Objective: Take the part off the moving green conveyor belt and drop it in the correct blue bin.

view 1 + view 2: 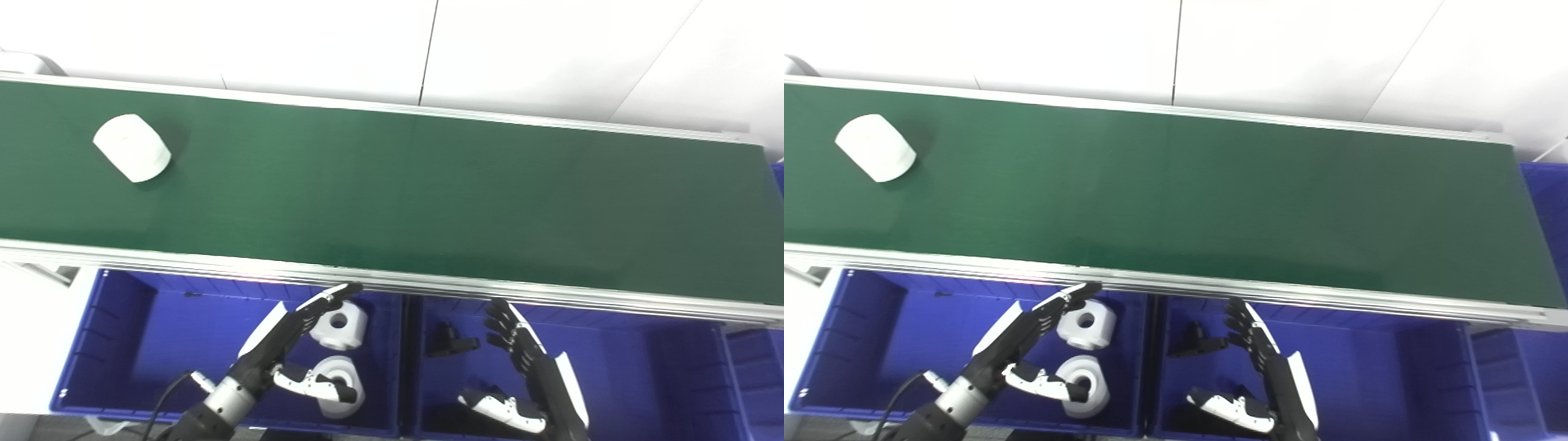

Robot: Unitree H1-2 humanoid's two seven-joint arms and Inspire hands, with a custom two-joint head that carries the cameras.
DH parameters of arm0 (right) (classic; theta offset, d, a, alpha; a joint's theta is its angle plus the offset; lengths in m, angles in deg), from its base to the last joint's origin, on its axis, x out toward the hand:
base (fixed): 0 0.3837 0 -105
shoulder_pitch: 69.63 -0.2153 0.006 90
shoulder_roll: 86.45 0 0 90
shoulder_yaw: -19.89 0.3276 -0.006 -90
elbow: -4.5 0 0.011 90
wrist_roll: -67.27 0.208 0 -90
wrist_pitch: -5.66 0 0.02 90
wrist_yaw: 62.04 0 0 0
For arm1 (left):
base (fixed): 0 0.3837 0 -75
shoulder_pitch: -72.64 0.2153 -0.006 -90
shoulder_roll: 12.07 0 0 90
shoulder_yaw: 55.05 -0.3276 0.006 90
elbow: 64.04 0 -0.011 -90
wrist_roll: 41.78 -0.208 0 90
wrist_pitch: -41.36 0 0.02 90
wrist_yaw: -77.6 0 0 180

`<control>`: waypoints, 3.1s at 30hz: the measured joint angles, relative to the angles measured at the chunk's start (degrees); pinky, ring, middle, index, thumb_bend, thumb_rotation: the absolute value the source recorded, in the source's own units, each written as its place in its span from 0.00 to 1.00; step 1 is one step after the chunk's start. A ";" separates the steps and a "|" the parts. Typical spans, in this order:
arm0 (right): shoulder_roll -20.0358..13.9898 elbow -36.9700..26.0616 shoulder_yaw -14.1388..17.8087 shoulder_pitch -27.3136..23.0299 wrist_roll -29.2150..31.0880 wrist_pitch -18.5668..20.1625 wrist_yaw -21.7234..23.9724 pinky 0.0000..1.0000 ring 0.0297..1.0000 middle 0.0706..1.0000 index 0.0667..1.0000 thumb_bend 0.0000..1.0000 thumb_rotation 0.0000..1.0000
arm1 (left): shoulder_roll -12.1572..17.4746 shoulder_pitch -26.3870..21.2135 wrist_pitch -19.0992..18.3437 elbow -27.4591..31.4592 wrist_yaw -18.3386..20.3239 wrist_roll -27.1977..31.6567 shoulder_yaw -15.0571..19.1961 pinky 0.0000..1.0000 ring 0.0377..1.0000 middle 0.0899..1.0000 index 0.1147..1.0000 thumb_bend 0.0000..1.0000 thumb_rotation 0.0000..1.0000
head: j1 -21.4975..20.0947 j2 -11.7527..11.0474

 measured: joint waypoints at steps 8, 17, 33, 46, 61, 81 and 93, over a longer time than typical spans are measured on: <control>-0.69 0.51 0.28 0.00 0.48 -2.24 0.20 0.85 0.88 0.91 0.95 0.83 0.41 | -0.10 0.08 0.00 0.00 -0.15 -0.09 -0.97 0.85 0.89 0.91 0.84 0.90 0.21 | 1.24 0.26; -0.75 0.64 0.40 0.00 0.61 -3.22 0.20 0.85 0.87 0.90 0.96 0.81 0.41 | -0.12 0.07 0.00 0.01 -0.29 -0.06 -1.49 0.84 0.88 0.90 0.83 0.90 0.18 | 2.29 -0.44; -3.03 6.20 1.23 -1.74 2.87 -4.31 1.23 0.84 0.90 0.94 0.99 0.83 0.37 | -1.63 -1.41 0.14 -3.66 -1.98 -0.71 -3.56 0.78 0.84 0.87 0.79 0.91 0.23 | 15.39 -10.10; -3.06 6.37 0.27 -3.13 0.60 -4.35 -2.03 0.71 0.78 0.82 0.94 0.82 0.32 | -1.18 -2.75 0.14 -4.12 -4.81 -1.20 -5.10 0.75 0.81 0.84 0.77 0.91 0.23 | 12.23 -8.53; -2.23 2.64 -1.18 -2.33 5.21 -4.40 -1.99 0.74 0.74 0.77 0.88 0.82 0.31 | -1.68 -0.03 0.29 15.01 -2.96 5.81 2.79 0.71 0.76 0.79 0.74 0.92 0.18 | 0.10 0.88; -0.70 -0.95 -0.34 -1.54 3.92 -4.45 -1.44 0.73 0.76 0.77 0.86 0.81 0.33 | 4.03 -21.49 -11.74 19.61 1.39 2.88 12.00 0.86 0.93 0.94 0.86 0.81 0.17 | -3.95 8.79; -0.64 -0.95 -0.30 -1.95 3.95 -4.45 -0.68 0.74 0.76 0.78 0.87 0.79 0.32 | 10.26 -31.99 -24.79 15.72 4.87 -10.89 12.64 0.92 0.98 1.00 0.91 0.84 0.02 | -0.70 7.99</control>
